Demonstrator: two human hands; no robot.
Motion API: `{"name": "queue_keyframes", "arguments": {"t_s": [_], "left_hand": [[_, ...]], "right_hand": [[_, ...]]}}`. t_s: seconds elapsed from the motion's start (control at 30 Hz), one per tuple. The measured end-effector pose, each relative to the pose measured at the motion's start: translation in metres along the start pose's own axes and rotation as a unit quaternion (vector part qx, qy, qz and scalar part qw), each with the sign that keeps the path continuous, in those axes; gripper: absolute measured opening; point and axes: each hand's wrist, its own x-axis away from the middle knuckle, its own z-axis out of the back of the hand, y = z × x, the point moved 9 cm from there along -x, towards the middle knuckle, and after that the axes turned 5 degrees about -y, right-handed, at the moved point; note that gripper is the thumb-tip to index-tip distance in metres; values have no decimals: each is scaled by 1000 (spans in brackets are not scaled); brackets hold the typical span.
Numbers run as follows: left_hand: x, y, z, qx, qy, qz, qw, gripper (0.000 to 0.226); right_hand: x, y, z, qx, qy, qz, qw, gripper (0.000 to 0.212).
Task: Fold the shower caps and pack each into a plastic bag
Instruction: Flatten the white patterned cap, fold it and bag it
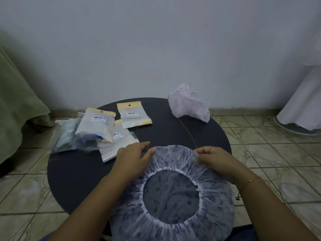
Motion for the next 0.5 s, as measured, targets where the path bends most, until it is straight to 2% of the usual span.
{"name": "queue_keyframes", "arguments": {"t_s": [0.17,0.37,0.5], "left_hand": [[-7,6,3,-32,14,10,999,26],[-7,-7,7,37,18,37,998,32],[-4,-8,5,58,12,38,998,31]], "right_hand": [[-6,0,3,-2,54,2,999,43],[-9,2,12,-30,79,-2,996,29],[-9,-3,11,19,83,14,996,31]]}}
